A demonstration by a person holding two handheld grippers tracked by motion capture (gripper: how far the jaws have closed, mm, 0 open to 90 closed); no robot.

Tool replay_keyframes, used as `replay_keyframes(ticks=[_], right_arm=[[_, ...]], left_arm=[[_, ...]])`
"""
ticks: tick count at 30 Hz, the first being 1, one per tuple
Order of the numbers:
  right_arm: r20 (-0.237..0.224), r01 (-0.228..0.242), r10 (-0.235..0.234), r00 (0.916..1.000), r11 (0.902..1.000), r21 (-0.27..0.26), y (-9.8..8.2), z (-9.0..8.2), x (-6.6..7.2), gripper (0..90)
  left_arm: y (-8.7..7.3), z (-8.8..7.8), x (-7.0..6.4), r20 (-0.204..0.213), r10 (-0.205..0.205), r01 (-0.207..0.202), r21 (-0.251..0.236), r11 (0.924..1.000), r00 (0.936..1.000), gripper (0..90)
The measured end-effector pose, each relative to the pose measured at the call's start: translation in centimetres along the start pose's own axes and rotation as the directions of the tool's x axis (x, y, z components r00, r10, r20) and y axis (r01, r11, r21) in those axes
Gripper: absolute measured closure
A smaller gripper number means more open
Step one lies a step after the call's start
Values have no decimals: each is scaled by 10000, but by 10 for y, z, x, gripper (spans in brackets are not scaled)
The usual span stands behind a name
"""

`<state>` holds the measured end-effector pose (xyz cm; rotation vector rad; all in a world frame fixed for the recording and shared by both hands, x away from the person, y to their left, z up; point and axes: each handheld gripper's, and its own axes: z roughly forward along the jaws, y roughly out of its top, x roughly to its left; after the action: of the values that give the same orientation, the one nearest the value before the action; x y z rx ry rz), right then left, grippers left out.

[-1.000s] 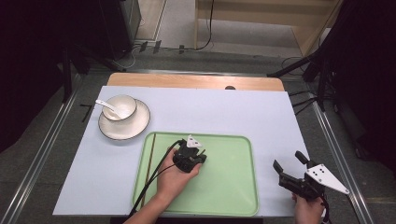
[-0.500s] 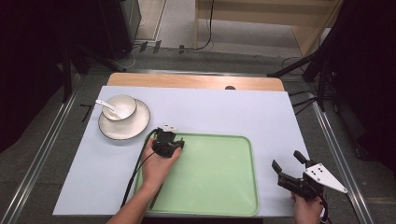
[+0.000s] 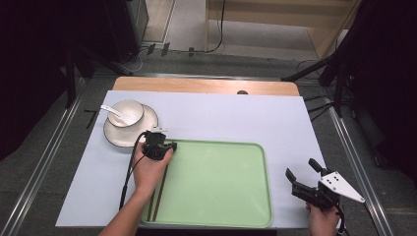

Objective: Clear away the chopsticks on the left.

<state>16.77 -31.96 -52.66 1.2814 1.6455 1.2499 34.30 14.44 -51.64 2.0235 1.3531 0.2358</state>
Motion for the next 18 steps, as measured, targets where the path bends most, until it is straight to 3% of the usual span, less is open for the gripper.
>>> replay_keyframes(ticks=[3, 6, 13, 14, 17, 18], right_arm=[[0, 16, -16, 10000, 10000, 11, 0, 0, 0, 130], [4, 2, -2, 10000, 10000, 39, -1, 1, -1, 130], [8, 23, -23, 10000, 10000, 33, -1, 1, -1, 130], [-4, -26, 26, 10000, 10000, 36, -1, 0, -1, 130], [12, 8, -8, 10000, 10000, 27, -1, 0, -1, 130], [23, -9, 9, 10000, 10000, 36, -1, 0, -1, 130]], left_arm=[[0, -1, 4, -20, -51, 51, -48, 10000, 10000, 900], [-1, -5, 4, -64, 172, -173, -262, 9995, 9998, 900], [-8, -28, 6, 500, 479, -423, -1077, 9933, 9976, 861], [-11, -35, 7, 764, 450, -347, -1319, 9907, 9961, 798], [-13, -41, 10, 1016, 576, -415, -1542, 9872, 9932, 644], [-15, -46, 11, 988, 1075, -878, -1856, 9787, 9893, 519]])
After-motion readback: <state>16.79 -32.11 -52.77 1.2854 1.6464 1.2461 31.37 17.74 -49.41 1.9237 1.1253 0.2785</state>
